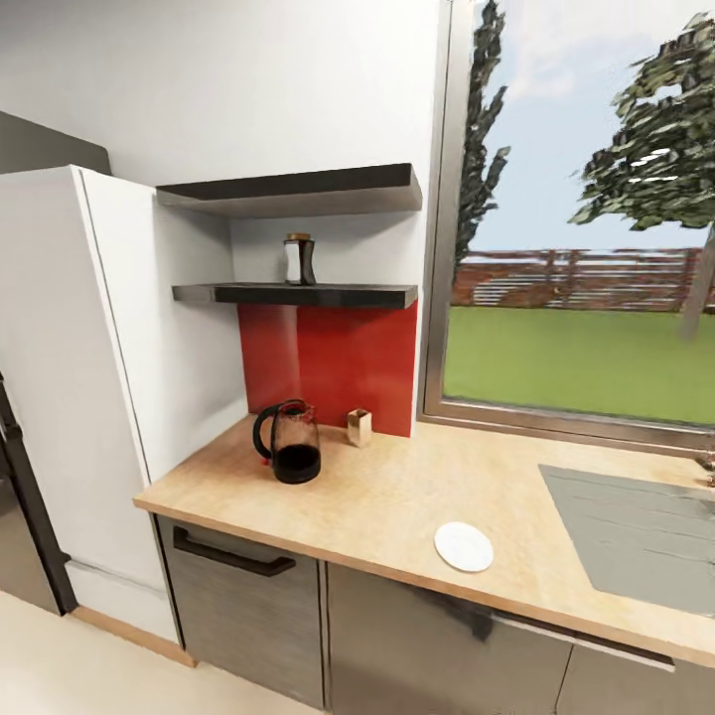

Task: Set up a coffee station on the kitchen countertop: keep the coffee maker on the countertop, move the bottle of coffee from the kitchen shelf to the counter next to the coffee maker, place a paper coffee filter on top of the coffee maker, put the saucer next to the coffee maker with the coffee cup on the saucer, and place the electric kettle next to the coffee maker.

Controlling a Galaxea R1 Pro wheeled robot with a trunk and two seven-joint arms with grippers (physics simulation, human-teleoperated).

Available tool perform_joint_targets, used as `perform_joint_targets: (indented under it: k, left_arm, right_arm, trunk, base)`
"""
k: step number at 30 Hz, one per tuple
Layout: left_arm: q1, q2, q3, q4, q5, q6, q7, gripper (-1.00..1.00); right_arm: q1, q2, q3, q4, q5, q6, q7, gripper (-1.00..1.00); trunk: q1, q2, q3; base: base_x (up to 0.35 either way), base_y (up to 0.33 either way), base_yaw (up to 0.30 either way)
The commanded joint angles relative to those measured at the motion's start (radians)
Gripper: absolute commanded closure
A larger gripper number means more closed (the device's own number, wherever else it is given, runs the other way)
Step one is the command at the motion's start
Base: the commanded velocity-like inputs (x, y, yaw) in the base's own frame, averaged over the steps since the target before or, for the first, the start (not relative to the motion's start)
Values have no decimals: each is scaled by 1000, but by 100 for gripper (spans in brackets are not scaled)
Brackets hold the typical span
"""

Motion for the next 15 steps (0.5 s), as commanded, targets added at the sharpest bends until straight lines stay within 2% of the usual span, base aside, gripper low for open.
perform_joint_targets:
  k: [1, 7, 15]
  left_arm:
    - [0, 0, 2, 1, 8, -3, -2, -100]
    - [0, 0, 3, 1, 8, -4, -2, -100]
    - [0, 0, 3, 1, 8, -6, -1, -100]
  right_arm:
    - [0, 0, -3, -1, 10, 5, -2, -100]
    - [0, 0, -4, -2, 10, 5, -1, -100]
    - [0, 0, -4, -2, 10, 5, 0, -100]
  trunk:
    - [0, -1, 0]
    - [0, -1, -5]
    - [0, -1, -16]
  base:
    - [5, 338, -265]
    - [1, 338, -236]
    - [0, 338, -173]
